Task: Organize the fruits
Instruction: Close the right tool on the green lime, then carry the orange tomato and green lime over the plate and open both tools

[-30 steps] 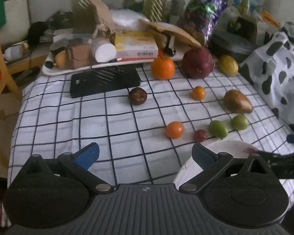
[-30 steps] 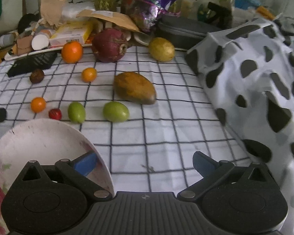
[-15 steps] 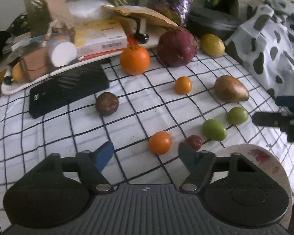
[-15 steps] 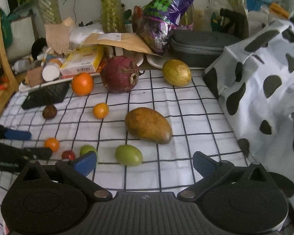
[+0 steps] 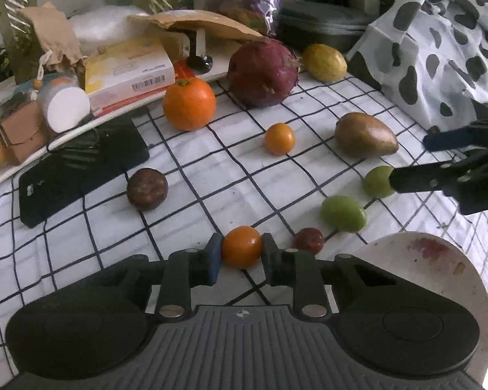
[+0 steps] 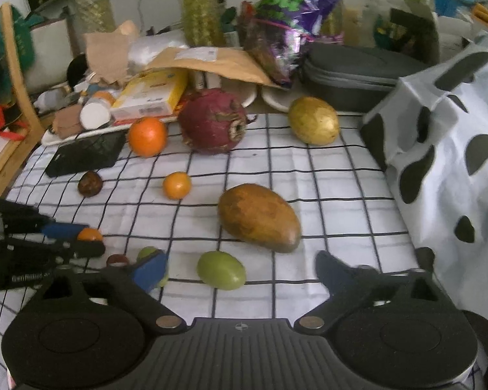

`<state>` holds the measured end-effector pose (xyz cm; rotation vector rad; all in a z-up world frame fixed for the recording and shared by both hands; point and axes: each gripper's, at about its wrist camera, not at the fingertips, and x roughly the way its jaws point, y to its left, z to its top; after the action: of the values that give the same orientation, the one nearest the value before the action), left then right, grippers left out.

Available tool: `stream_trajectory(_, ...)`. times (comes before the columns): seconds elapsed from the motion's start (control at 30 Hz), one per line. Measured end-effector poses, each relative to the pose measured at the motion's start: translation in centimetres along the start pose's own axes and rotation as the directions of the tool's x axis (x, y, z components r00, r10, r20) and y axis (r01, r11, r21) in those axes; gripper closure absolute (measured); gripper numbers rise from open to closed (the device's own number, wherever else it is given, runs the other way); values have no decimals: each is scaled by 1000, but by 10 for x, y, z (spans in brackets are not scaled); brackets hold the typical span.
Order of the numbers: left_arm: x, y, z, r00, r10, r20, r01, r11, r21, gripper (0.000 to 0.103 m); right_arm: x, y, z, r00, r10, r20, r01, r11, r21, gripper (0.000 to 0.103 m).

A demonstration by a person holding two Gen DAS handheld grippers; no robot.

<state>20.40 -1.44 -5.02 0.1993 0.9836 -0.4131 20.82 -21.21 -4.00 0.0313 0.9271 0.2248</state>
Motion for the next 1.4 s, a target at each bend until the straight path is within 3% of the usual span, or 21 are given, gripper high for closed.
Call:
stream_trajectory(0.23, -4, -1, 1, 1000, 11, 23, -11, 1000, 9, 79, 11, 5, -5, 998, 26, -54, -28, 999, -38, 50)
stream_trajectory(0.47, -10, -3, 2, 999, 11, 37, -12, 1000, 13, 79, 19, 10, -8, 997, 34, -70, -40, 996, -84, 65)
stream_trajectory(0.87, -35, -18, -6, 997, 11, 79, -11, 1000, -4, 79, 1, 23, -15, 1000, 6, -2, -6, 987, -158, 67)
stream_trajectory(1.13, -55, -36, -29, 996, -2, 86, 4, 1000, -28, 79, -46, 33, -35, 993, 102, 55, -95, 989, -116, 67)
stream_trajectory(1.4, -59, -58, -48, 998, -15, 63, 16, 1000, -14, 79, -53, 51, -65, 984, 178, -30, -180, 977, -116, 67)
